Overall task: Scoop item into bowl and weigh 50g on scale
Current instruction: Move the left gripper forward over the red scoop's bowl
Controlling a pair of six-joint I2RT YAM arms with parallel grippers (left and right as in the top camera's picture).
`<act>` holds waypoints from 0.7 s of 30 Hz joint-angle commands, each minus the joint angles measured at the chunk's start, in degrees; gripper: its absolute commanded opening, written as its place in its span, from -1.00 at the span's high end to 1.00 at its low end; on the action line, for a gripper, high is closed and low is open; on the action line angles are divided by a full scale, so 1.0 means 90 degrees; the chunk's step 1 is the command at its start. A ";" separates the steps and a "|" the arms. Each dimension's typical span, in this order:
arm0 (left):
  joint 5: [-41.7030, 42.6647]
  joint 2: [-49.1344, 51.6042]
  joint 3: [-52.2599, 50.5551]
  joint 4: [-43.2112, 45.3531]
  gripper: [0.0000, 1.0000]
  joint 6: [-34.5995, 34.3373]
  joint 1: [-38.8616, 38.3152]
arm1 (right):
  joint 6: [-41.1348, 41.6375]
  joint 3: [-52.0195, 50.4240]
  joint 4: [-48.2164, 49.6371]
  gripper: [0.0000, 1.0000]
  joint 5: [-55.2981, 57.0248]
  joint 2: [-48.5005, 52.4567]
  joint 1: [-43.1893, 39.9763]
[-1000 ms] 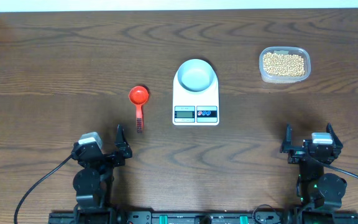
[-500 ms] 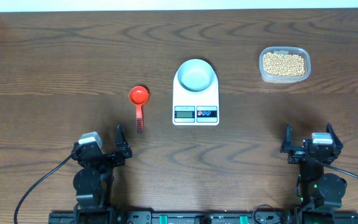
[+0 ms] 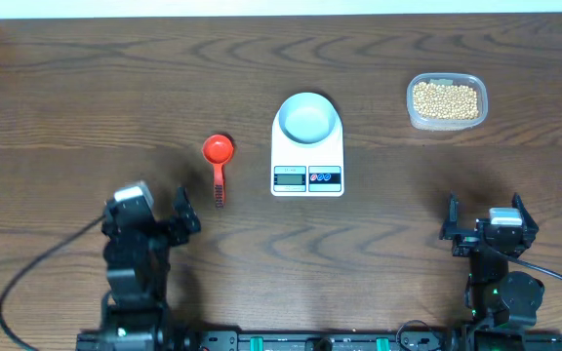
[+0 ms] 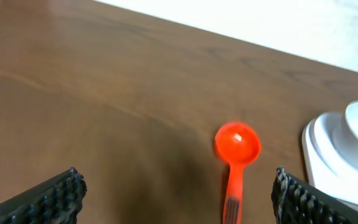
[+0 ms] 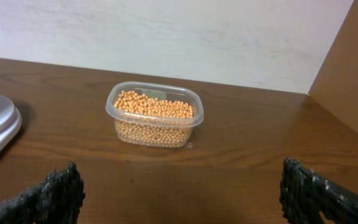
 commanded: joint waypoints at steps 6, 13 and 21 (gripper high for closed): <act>0.0452 0.2234 0.2225 -0.0644 -0.96 0.0413 0.0029 | -0.0073 -0.0010 -0.0032 -0.98 -0.0036 -0.0032 -0.0056; 0.0471 0.4311 0.4692 -0.2390 -0.96 0.0908 0.0027 | -0.0073 -0.0010 -0.0032 -0.98 -0.0036 -0.0032 -0.0056; 0.0461 0.6334 0.7298 -0.4260 -0.96 0.1321 0.0027 | -0.0073 -0.0010 -0.0032 -0.99 -0.0036 -0.0032 -0.0056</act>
